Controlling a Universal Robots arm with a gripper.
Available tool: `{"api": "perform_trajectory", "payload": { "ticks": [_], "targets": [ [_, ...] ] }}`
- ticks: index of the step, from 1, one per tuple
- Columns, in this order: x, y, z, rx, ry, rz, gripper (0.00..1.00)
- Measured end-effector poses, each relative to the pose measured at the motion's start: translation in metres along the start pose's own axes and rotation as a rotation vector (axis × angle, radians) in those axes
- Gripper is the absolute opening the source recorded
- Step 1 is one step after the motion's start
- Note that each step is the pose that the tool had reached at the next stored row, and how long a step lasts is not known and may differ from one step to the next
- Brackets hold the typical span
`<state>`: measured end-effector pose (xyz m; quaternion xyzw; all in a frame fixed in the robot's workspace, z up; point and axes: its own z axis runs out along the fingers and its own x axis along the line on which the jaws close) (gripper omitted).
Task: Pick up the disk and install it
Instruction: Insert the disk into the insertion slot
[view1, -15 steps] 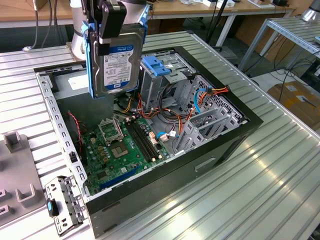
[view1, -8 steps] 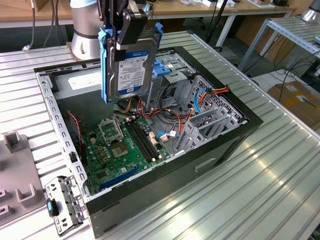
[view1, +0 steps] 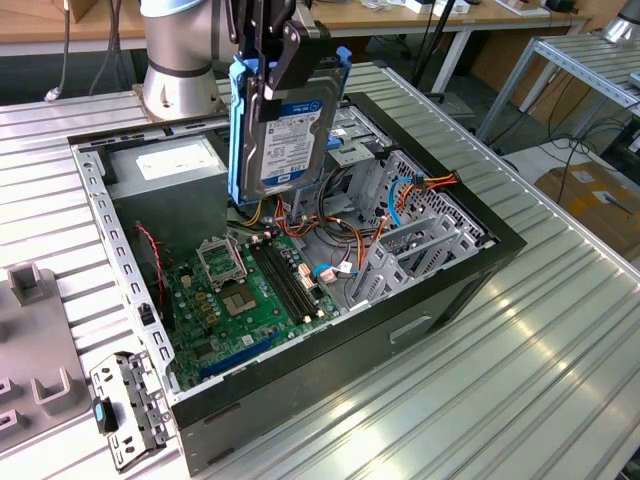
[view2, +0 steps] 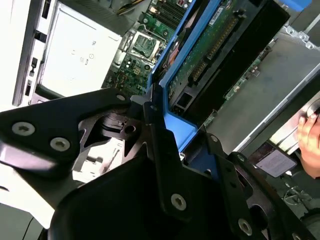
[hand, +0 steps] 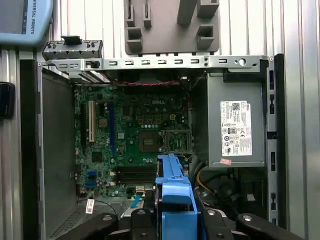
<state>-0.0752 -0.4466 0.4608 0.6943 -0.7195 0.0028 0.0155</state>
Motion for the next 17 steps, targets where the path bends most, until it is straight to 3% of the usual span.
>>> {"api": "perform_trajectory", "payload": {
  "ticks": [9, 13, 17],
  "targets": [
    [0.0230, -0.0011, -0.0005, 0.0001, 0.0015, 0.000, 0.37],
    [0.0262, -0.0023, -0.0132, 0.0001, 0.0017, 0.000, 0.37],
    [0.0349, -0.0028, -0.0145, 0.0001, 0.0024, 0.000, 0.37]
  ]
}}
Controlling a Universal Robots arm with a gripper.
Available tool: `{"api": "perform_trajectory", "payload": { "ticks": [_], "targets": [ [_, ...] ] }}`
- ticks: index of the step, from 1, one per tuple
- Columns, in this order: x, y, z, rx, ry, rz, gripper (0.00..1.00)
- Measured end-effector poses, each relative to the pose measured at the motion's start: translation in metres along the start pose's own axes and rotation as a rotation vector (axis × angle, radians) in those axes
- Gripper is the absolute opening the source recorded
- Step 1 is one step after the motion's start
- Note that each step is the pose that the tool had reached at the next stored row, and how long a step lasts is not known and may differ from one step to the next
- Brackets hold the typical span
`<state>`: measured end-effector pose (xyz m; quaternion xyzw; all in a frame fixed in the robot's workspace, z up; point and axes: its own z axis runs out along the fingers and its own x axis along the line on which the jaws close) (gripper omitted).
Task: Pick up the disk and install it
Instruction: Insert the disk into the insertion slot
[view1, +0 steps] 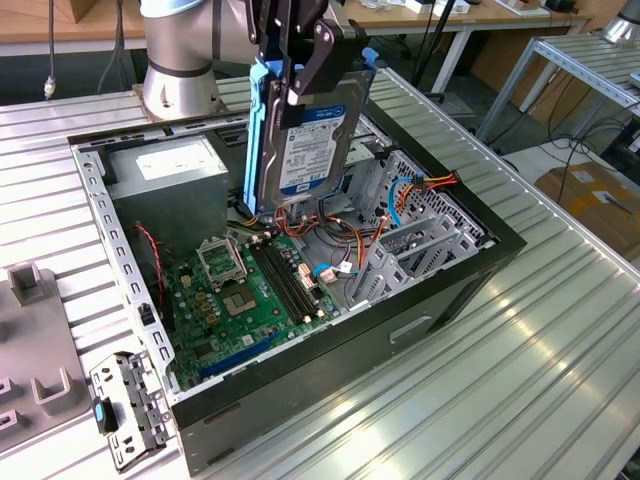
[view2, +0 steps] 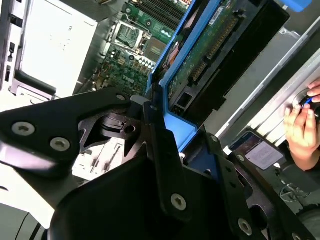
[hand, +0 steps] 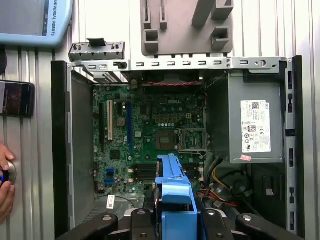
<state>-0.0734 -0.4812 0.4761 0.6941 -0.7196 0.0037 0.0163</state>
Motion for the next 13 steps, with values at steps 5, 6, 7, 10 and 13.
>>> {"api": "perform_trajectory", "payload": {
  "ticks": [5, 6, 7, 10, 13],
  "targets": [
    [0.0209, -0.0008, 0.0005, -0.0002, 0.0003, 0.000, 0.37],
    [0.0238, -0.0011, 0.0006, -0.0005, 0.0002, 0.001, 0.37],
    [0.0259, -0.0019, 0.0007, -0.0010, 0.0002, 0.000, 0.37],
    [0.0293, -0.0108, 0.0008, -0.0023, 0.0002, 0.000, 0.37],
    [0.0301, -0.0300, 0.0007, -0.0026, 0.0003, 0.001, 0.37]
  ]
}}
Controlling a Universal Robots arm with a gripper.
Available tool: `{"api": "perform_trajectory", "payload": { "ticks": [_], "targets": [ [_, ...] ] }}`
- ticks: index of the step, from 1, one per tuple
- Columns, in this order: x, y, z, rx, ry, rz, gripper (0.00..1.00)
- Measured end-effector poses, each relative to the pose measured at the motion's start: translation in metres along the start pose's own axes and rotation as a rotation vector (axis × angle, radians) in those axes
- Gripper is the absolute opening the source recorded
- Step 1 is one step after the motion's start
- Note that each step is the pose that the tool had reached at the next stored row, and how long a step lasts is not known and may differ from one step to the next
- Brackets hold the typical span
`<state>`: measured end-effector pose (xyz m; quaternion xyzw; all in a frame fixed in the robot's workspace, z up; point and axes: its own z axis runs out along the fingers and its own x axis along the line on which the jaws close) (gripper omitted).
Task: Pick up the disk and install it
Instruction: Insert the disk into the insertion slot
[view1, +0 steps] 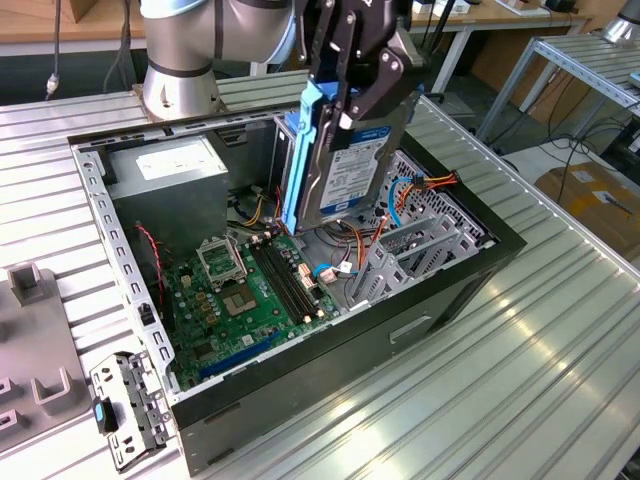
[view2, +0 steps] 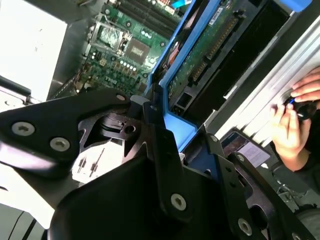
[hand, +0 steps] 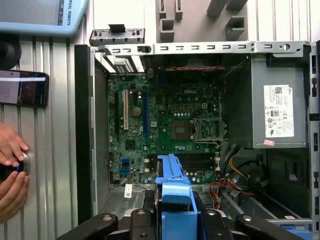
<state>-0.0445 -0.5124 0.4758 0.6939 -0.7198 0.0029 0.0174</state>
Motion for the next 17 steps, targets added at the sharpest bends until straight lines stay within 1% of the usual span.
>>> {"api": "perform_trajectory", "payload": {
  "ticks": [1, 3, 4, 5, 7, 11, 13, 14, 16, 17],
  "targets": [
    [0.0001, -0.0067, -0.0001, 0.0000, 0.0000, 0.000, 0.37],
    [0.0004, -0.0153, -0.0002, 0.0000, 0.0002, 0.000, 0.37],
    [0.0010, -0.0175, -0.0002, 0.0000, 0.0002, 0.000, 0.37],
    [0.0034, -0.0196, -0.0002, 0.0000, 0.0007, 0.000, 0.37],
    [0.0074, -0.0209, 0.0001, 0.0000, 0.0014, 0.000, 0.37],
    [0.0211, -0.0258, 0.0008, 0.0001, 0.0033, 0.001, 0.37],
    [0.0249, -0.0292, 0.0011, 0.0000, 0.0037, 0.001, 0.37],
    [0.0267, -0.0341, 0.0013, 0.0000, 0.0041, 0.001, 0.37],
    [0.0279, -0.0549, 0.0019, -0.0001, 0.0048, 0.001, 0.37],
    [0.0280, -0.0615, 0.0020, -0.0001, 0.0047, 0.001, 0.37]
  ]
}}
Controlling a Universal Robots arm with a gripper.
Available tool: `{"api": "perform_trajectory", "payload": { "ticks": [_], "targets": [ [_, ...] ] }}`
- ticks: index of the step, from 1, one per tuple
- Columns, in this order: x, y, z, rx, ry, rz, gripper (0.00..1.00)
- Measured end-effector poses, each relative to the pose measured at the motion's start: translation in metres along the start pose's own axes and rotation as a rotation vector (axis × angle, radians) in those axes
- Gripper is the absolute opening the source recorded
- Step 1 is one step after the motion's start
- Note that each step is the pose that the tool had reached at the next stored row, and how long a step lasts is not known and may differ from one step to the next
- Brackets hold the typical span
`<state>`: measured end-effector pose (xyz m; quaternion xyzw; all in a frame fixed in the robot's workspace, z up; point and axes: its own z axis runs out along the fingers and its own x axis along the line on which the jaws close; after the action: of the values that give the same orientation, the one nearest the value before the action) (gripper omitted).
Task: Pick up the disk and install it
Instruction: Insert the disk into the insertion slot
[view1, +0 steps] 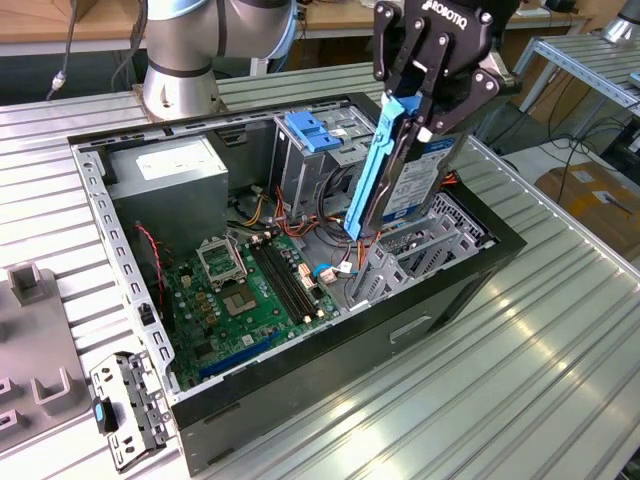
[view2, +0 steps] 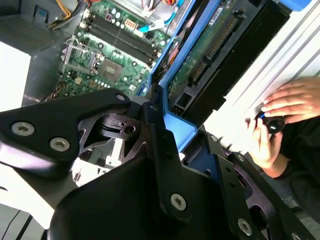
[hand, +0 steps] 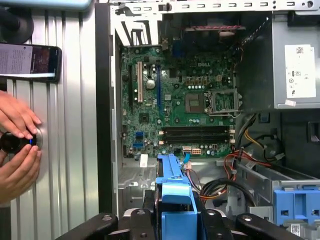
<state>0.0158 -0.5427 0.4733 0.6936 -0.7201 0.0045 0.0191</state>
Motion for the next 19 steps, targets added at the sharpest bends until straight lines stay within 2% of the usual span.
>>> {"api": "perform_trajectory", "payload": {
  "ticks": [5, 7, 12, 17, 19],
  "targets": [
    [0.0001, -0.0277, 0.0006, 0.0000, 0.0003, 0.000, 0.37],
    [0.0000, -0.0340, 0.0011, 0.0001, 0.0004, 0.000, 0.37],
    [0.0000, -0.0389, 0.0065, 0.0001, 0.0005, 0.000, 0.37],
    [0.0079, -0.0410, 0.0121, 0.0000, 0.0006, 0.000, 0.37],
    [0.0080, -0.0433, 0.0130, 0.0000, 0.0007, 0.000, 0.37]
  ]
}}
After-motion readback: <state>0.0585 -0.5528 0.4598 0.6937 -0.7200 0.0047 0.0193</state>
